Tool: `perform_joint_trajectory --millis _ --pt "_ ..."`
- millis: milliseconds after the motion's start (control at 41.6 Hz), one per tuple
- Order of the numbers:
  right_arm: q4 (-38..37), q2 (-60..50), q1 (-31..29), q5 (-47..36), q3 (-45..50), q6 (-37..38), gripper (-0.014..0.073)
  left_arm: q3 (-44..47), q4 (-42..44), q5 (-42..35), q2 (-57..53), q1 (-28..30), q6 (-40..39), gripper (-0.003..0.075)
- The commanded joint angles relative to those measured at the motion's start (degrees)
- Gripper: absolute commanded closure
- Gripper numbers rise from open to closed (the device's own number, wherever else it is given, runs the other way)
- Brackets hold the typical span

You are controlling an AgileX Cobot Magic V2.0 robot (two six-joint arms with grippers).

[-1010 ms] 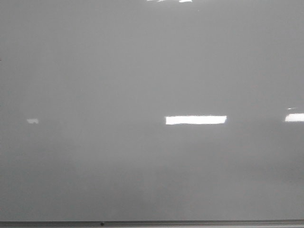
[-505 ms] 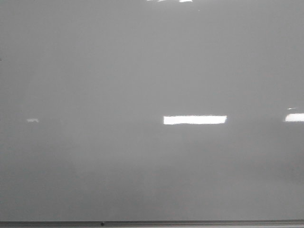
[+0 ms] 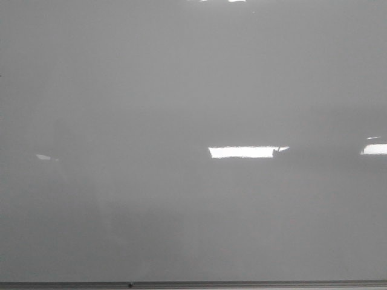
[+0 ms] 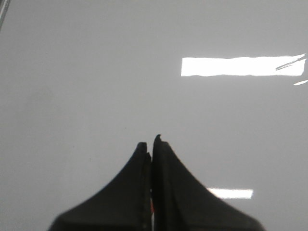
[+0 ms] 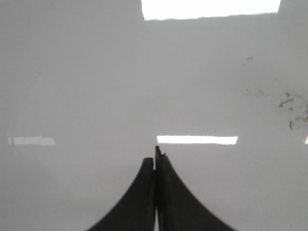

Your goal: Write number 9 on whiteboard

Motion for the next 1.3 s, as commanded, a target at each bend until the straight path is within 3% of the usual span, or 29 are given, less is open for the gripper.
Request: perform_joint_trajectory --millis 0,144,312,385,457,529,649,697,769,986,1274 --pt "0.4 5.0 -0.3 1.1 -6.0 -0.2 0.0661 -7.9 0.9 6.9 5.2 -0.5 -0.6 0.0739" --pt "0.4 12.0 -0.3 4.0 -9.7 -0.2 0.0661 -12.6 1.7 16.5 13.5 -0.5 -0.5 0.0739" --pt "0.4 16.2 -0.3 3.8 -10.6 -0.2 0.0661 -13.3 1.8 16.6 18.1 -0.5 -0.4 0.0734" --pt "0.4 16.5 -0.3 4.1 -10.6 -0.2 0.0643 -13.3 1.8 16.5 18.3 -0.5 -0.4 0.0683" --pt "0.4 16.6 -0.3 3.9 -10.6 -0.2 0.0581 -13.3 1.8 16.1 18.3 -0.5 -0.4 0.0555" --pt "0.4 16.6 -0.3 3.9 -10.6 -0.2 0.0477 -13.3 1.8 16.1 18.3 -0.5 -0.4 0.0335" --pt "0.4 16.6 -0.3 3.9 -10.6 -0.2 0.0177 -13.3 1.8 16.1 18.3 -0.5 -0.4 0.0026" --pt "0.4 16.6 -0.3 3.9 -10.6 -0.2 0.0097 -13.3 1.8 16.1 18.3 -0.5 -0.4 0.003" --pt "0.4 16.6 -0.3 3.9 -10.6 -0.2 0.0055 -13.2 1.8 15.9 18.3 -0.5 -0.4 0.0055" --pt "0.4 16.6 -0.3 3.9 -10.6 -0.2 0.0053 -13.6 1.9 15.7 24.6 -0.5 -0.4 0.0095" --pt "0.4 16.6 -0.3 3.9 -10.6 -0.2 0.0053 -20.7 2.0 15.5 51.9 -0.4 -0.7 0.0102"
